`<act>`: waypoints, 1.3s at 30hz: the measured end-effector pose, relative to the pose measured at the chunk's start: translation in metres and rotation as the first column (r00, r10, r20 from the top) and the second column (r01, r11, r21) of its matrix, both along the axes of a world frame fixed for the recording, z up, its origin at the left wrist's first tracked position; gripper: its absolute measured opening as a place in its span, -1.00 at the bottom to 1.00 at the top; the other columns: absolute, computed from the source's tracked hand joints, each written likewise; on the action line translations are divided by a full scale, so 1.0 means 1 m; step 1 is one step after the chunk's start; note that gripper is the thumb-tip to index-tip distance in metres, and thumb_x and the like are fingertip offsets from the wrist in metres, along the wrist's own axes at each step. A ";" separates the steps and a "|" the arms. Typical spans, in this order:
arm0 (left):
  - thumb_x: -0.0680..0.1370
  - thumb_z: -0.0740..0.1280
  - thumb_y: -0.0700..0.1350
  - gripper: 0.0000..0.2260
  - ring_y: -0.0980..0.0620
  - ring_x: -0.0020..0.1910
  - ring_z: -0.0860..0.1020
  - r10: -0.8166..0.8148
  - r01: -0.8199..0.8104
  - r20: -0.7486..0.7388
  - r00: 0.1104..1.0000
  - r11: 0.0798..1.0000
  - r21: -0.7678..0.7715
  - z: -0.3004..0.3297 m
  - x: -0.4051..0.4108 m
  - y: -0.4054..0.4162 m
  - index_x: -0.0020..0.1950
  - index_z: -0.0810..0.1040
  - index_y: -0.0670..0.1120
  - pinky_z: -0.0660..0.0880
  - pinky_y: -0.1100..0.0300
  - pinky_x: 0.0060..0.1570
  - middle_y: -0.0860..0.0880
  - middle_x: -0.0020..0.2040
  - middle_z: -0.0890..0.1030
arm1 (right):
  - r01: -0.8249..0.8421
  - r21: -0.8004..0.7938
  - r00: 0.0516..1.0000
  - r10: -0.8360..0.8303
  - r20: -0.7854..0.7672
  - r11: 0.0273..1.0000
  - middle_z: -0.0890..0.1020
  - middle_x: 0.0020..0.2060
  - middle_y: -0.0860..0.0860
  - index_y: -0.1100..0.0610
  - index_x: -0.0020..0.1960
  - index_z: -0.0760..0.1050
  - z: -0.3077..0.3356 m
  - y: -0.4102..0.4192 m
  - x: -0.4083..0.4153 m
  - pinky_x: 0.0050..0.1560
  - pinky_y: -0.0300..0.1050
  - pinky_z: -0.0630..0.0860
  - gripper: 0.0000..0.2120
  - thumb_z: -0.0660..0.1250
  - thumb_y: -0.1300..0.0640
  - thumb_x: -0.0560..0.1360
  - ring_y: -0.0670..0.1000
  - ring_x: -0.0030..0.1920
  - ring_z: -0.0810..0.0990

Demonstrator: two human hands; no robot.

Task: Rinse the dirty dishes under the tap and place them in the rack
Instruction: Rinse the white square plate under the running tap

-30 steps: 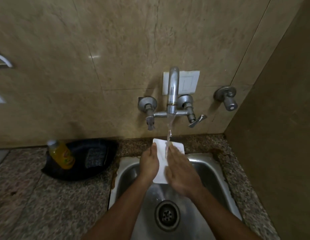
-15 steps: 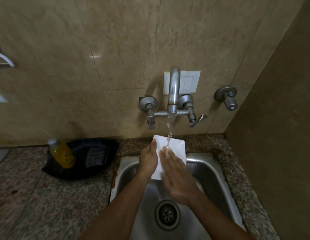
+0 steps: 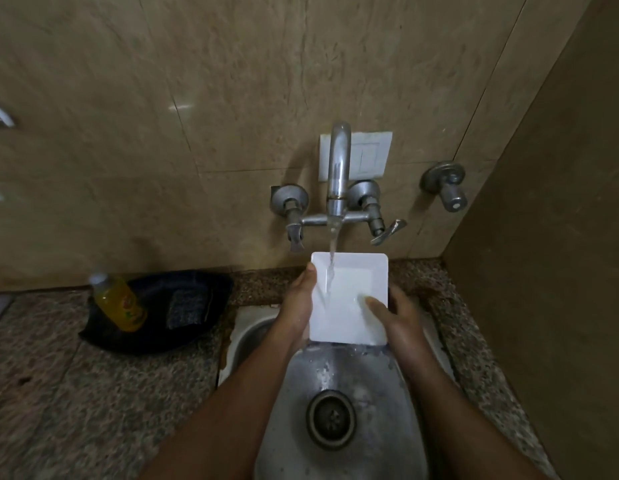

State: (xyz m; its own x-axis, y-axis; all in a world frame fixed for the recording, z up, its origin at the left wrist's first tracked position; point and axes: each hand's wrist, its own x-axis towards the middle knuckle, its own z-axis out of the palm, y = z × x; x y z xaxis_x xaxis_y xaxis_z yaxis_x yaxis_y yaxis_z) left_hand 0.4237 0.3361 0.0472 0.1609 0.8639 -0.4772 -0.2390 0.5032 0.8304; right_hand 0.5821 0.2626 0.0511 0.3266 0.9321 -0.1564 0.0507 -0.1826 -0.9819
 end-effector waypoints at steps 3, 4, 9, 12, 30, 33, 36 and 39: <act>0.56 0.22 0.26 -0.50 -0.21 0.14 0.62 -0.023 0.026 0.060 0.998 0.999 -0.042 0.009 0.005 -0.006 0.31 0.56 -0.06 0.53 -0.21 0.18 -0.15 0.16 0.67 | -0.019 -0.139 0.998 0.011 -0.057 0.990 0.74 -0.09 0.00 0.13 0.04 0.66 0.000 0.011 0.004 0.10 0.13 0.61 -0.84 0.48 0.21 0.46 0.05 -0.07 0.72; 0.57 0.18 0.26 -0.47 -0.21 0.12 0.63 -0.032 0.039 0.095 0.995 0.997 -0.073 0.006 0.002 -0.006 0.31 0.56 -0.10 0.55 -0.17 0.12 -0.16 0.11 0.68 | 0.020 -0.130 1.000 -0.020 0.001 0.991 0.73 -0.16 -0.03 0.16 0.02 0.67 -0.003 0.011 0.004 0.04 0.07 0.64 -0.85 0.48 0.24 0.45 0.01 -0.13 0.72; 0.53 0.27 0.22 -0.49 -0.29 0.10 0.60 -0.195 0.216 0.105 0.975 0.937 -0.274 -0.003 -0.035 -0.011 0.20 0.61 -0.19 0.47 -0.23 0.22 -0.29 0.09 0.66 | -0.148 0.238 0.946 0.068 0.316 0.960 0.67 -0.16 -0.36 -0.08 -0.13 0.66 -0.008 0.002 -0.014 0.03 -0.32 0.51 -0.71 0.40 0.31 0.38 -0.31 -0.03 0.63; 0.45 0.39 -0.10 -0.49 -0.24 0.11 0.60 -0.061 0.161 0.301 0.952 0.934 -0.320 -0.004 -0.047 -0.011 0.35 0.47 -0.30 0.55 -0.11 0.17 -0.33 0.18 0.60 | -0.416 0.307 0.772 0.154 0.617 0.856 0.56 0.20 -0.32 -0.02 0.16 0.64 -0.014 0.009 -0.016 0.38 -0.23 0.34 -0.62 0.43 0.23 0.36 -0.20 0.37 0.41; 0.65 0.18 -0.19 -0.78 -0.21 0.07 0.65 0.045 -0.043 -0.078 0.996 0.999 0.023 -0.006 -0.021 -0.008 0.17 0.61 -0.11 0.55 -0.22 0.15 -0.18 0.04 0.70 | -0.402 -0.086 0.386 0.254 0.887 0.912 -0.33 0.55 -0.03 0.07 0.59 -0.32 -0.021 0.010 -0.064 0.56 -0.07 -0.24 -0.35 -0.06 -0.10 0.66 -0.10 0.54 -0.36; 0.66 0.18 -0.17 -0.78 -0.23 0.06 0.66 0.060 -0.059 -0.103 0.993 0.998 0.017 -0.006 -0.026 -0.011 0.20 0.59 -0.11 0.56 -0.22 0.14 -0.18 0.04 0.70 | -0.579 -0.068 0.312 0.298 0.902 0.813 -0.25 0.58 0.01 0.13 0.60 -0.23 -0.021 -0.013 -0.062 0.56 -0.06 -0.20 -0.34 0.02 -0.04 0.66 -0.06 0.56 -0.30; 0.65 0.20 -0.08 -0.78 -0.20 0.06 0.66 -0.004 0.002 -0.125 0.992 1.000 -0.012 -0.011 -0.026 -0.024 0.23 0.56 -0.03 0.57 -0.26 0.10 -0.14 0.07 0.69 | -0.488 -0.090 0.345 0.287 0.894 0.868 -0.25 0.57 -0.04 0.06 0.61 -0.22 -0.025 -0.004 -0.042 0.57 -0.02 -0.18 -0.36 -0.11 -0.17 0.64 -0.06 0.57 -0.29; 0.62 0.21 -0.04 -0.74 -0.17 0.05 0.67 -0.078 0.079 -0.119 0.990 0.997 0.004 -0.012 -0.017 -0.034 0.21 0.60 -0.04 0.57 -0.20 0.12 -0.14 0.07 0.69 | -0.333 -0.071 0.454 0.226 0.862 0.940 0.01 0.59 0.00 0.10 0.61 -0.03 -0.013 0.019 -0.056 0.57 0.09 -0.04 -0.36 -0.14 -0.17 0.62 0.03 0.59 -0.10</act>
